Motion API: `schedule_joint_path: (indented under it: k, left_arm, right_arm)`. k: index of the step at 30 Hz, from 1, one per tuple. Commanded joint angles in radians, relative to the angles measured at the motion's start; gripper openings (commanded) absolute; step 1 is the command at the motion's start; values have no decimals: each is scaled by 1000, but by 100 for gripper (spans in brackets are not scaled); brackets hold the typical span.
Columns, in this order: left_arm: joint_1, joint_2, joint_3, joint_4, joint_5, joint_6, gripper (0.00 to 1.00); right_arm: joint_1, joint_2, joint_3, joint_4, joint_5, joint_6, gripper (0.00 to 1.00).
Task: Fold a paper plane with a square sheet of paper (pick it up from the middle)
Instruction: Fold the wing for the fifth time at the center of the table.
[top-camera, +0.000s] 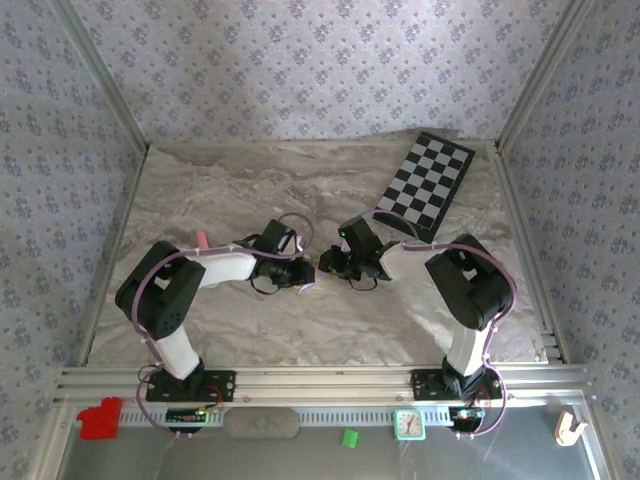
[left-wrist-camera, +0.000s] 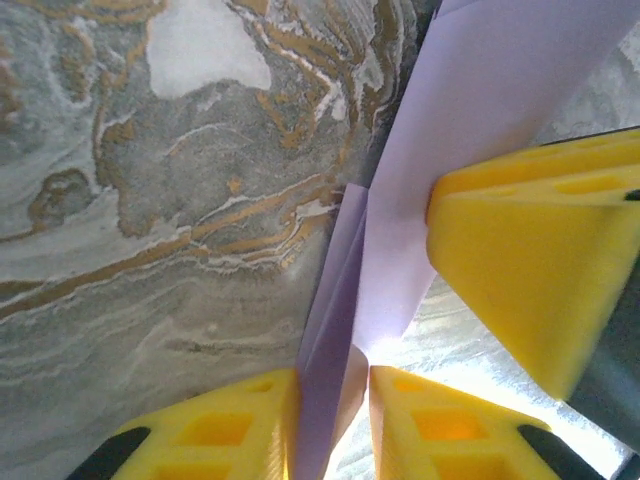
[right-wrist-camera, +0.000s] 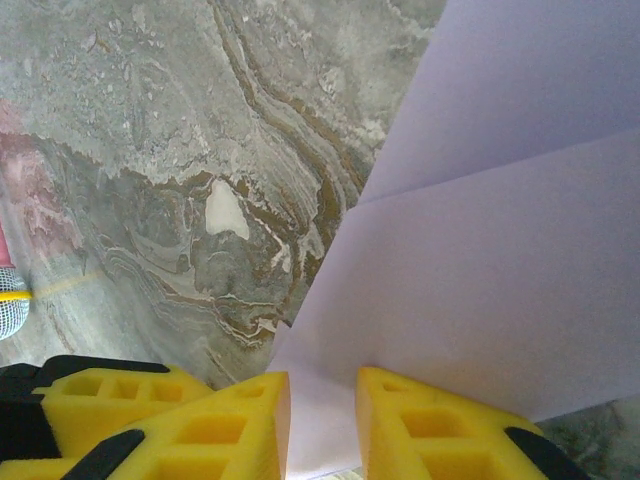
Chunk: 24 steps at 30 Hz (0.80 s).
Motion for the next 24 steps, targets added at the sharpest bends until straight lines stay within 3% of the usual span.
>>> schedule_joint_path:
  k: [1, 9, 17, 24]
  left_arm:
    - [6, -80, -5, -82, -66, -13, 29]
    - [-2, -134, -7, -61, -26, -52, 25]
    - [-29, -65, 17, -27, 21, -59, 13]
    - [-29, 3, 54, -39, 33, -33, 11]
  right_arm:
    - [-7, 32, 16, -72, 10, 3, 25]
    - [-7, 44, 30, -81, 1, 3, 25]
    - [-8, 52, 38, -85, -8, 4, 24]
    - [-8, 54, 40, -93, -12, 2, 24]
